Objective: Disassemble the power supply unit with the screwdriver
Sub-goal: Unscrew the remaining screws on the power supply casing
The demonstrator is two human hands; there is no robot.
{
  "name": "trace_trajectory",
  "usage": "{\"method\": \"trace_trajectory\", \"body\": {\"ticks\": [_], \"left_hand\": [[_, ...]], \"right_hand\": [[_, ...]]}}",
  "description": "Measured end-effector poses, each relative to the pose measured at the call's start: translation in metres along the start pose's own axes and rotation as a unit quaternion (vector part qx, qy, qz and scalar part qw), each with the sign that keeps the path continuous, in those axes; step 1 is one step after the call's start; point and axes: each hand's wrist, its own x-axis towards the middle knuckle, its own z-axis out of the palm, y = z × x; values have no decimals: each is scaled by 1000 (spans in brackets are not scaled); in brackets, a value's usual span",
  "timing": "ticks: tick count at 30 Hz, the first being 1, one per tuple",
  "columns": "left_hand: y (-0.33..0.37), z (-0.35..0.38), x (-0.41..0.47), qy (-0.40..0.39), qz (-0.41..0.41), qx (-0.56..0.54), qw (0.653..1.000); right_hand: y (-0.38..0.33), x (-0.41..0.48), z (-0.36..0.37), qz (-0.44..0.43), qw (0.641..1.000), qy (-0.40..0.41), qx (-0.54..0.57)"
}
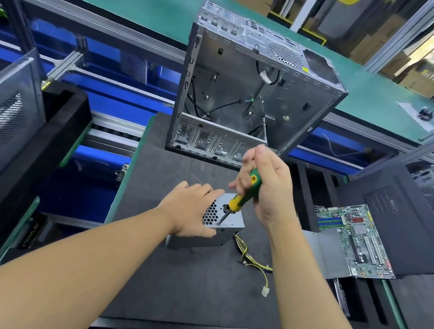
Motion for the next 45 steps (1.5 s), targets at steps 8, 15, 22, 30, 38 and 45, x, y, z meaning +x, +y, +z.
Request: {"method": "trace_trajectory", "body": {"ticks": [8,15,22,30,38,45], "left_hand": [[-1,1,1,-2,-1,-1,1000],[1,-4,-1,19,14,-6,1000],[0,-3,-1,8,15,5,1000],[0,-3,0,-13,-1,-10,1000],[3,-8,-3,27,17,-28,999],[1,-4,0,2,7,-7,1000]], "right_hand": [[-4,-10,21,-27,961,235,-144],[1,-11,16,-5,995,-73,71],[-4,-6,19,5,997,-75,-5],[-5,-22,35,-98,918,270,-274],[-10,-17,38,-46,997,56,-34],[-14,-1,19,-6,992,22,-128]]}}
